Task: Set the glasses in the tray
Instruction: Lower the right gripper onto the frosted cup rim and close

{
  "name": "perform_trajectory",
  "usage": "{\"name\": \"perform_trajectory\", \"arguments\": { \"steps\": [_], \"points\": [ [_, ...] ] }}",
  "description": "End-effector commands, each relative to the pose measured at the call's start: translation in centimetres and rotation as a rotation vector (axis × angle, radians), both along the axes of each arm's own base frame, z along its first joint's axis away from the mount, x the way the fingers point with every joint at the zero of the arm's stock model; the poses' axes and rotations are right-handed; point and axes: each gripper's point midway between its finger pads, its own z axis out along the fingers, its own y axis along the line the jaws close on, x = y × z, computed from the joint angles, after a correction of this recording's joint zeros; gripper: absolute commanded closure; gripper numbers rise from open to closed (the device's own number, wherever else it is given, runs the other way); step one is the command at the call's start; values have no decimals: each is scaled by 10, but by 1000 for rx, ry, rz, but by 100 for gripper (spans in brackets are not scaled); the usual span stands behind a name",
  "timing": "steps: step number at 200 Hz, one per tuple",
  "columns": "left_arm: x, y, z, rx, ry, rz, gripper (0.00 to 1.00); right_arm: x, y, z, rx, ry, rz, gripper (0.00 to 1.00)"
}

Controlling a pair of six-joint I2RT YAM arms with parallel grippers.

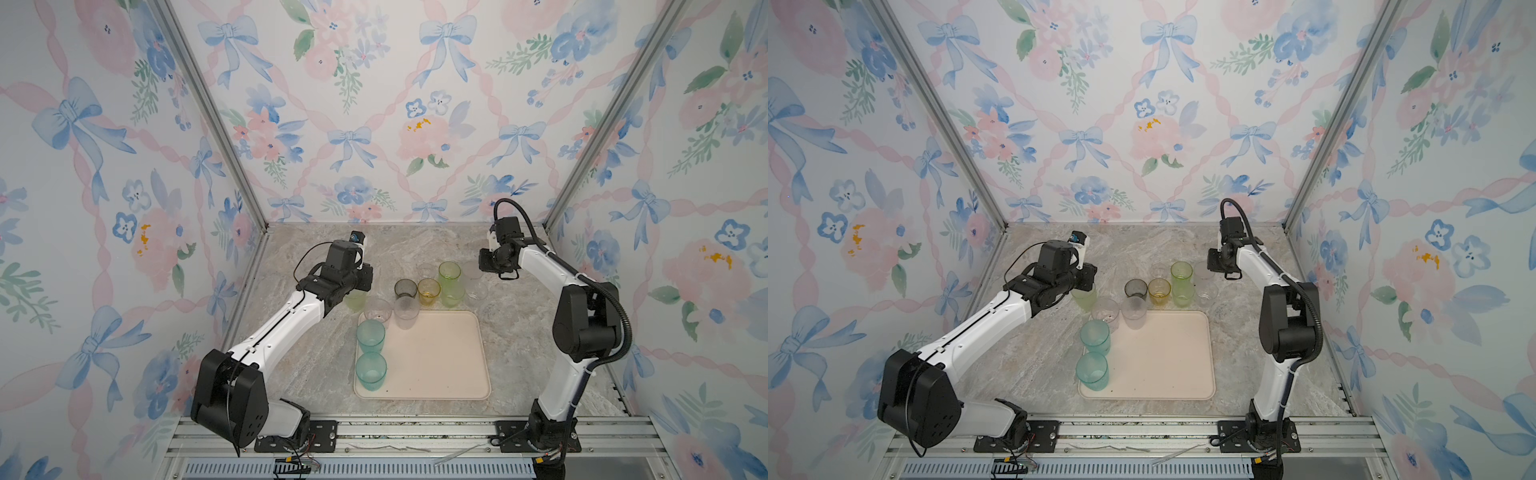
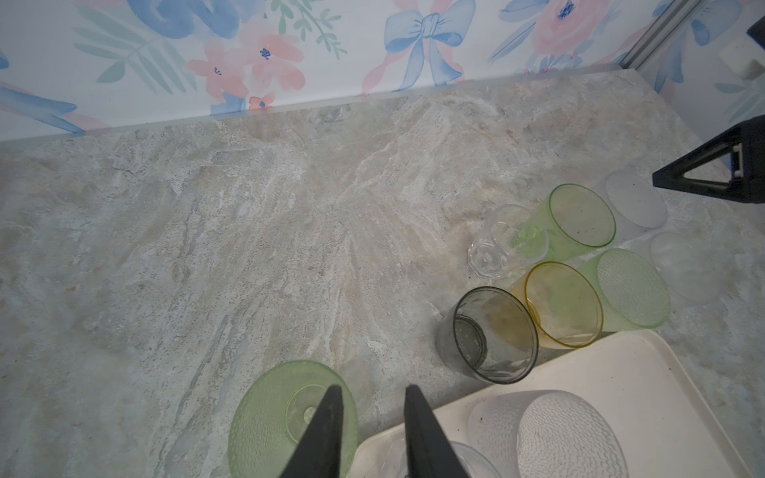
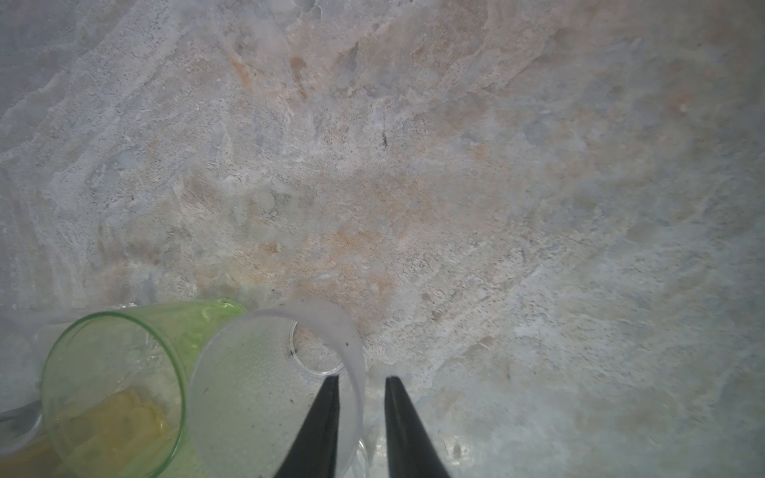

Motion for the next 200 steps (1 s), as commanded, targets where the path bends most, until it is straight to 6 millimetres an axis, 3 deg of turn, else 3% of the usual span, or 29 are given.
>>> {"name": "perform_trajectory", "arguments": {
  "steps": [1, 128, 200],
  "points": [
    [1, 0, -7, 29, 1, -5, 72, 8, 3, -1, 21, -1, -5, 77],
    [3, 2, -19, 53, 22, 0, 72, 3, 10, -23, 11, 61, 21, 84],
    [4, 5, -22, 57, 28, 4, 72, 2, 9, -22, -24, 59, 25, 92]
  ]
}}
